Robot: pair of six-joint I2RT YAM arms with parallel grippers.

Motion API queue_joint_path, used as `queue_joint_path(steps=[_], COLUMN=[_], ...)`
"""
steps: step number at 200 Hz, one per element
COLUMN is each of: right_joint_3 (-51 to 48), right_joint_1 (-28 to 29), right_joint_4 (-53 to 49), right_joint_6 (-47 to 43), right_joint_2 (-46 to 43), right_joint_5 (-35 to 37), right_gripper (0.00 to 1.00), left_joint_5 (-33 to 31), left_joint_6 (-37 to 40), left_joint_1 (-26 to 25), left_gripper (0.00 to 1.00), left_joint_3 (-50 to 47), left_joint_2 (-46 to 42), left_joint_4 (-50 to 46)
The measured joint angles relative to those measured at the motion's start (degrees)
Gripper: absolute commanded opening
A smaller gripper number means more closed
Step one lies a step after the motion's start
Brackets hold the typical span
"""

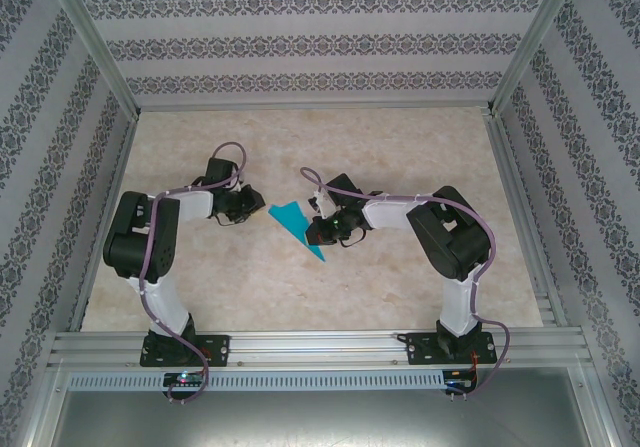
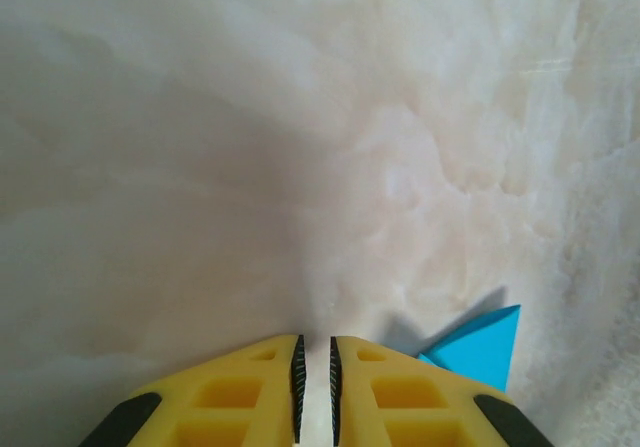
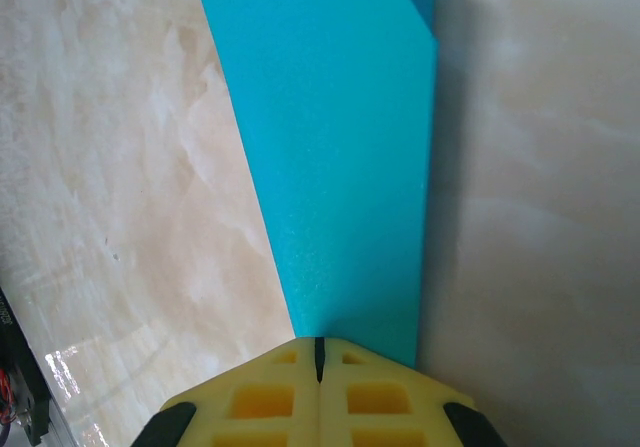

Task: Fold a paper plane with a square sheet of paper (pick it up from the middle)
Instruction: Fold the wing for the fifth time at the center of the table.

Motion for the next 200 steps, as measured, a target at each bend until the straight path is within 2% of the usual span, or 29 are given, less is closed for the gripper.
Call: queue_joint_path(steps=[28, 44, 74, 114, 155, 200], right_joint_3=[0.00, 0.00, 0.09, 0.11, 0.11, 0.09], right_joint_1=[0.00, 0.04, 0.26, 0.26, 0.26, 0.26], right_joint_4=[-0.02, -0.02, -0.11, -0.20, -0.20, -0.22], right_joint_6=[0.02, 0.02, 0.02, 0.02, 0.02, 0.02], right_joint_2=[-0.02, -0.02, -0.04, -0.04, -0.04, -0.04], right_joint_5=[0.00, 0.00, 0.39, 0.42, 0.44, 0.44], right_gripper=[0.00, 0.00, 0.00, 0.00, 0.00, 0.00], left_joint_5=[-0.37, -0.39, 0.37, 1.73, 2.89, 4.31], left_joint_6=[1.36, 1.88, 1.97, 1.99, 1.90, 1.70], left_joint_1=[0.09, -1.09, -7.30, -14.40, -14.71, -13.53], left_gripper=[0.18, 0.14, 0.07, 0.02, 0.01, 0.02], left_joint_3=[-0.09, -0.94, -1.42, -1.42, -1.42, -1.95], left_joint_2=[-1.57, -4.74, -9.07, -5.70, -0.52, 0.57], left_joint_4=[-0.22, -0.15, 0.76, 1.22, 1.70, 3.58])
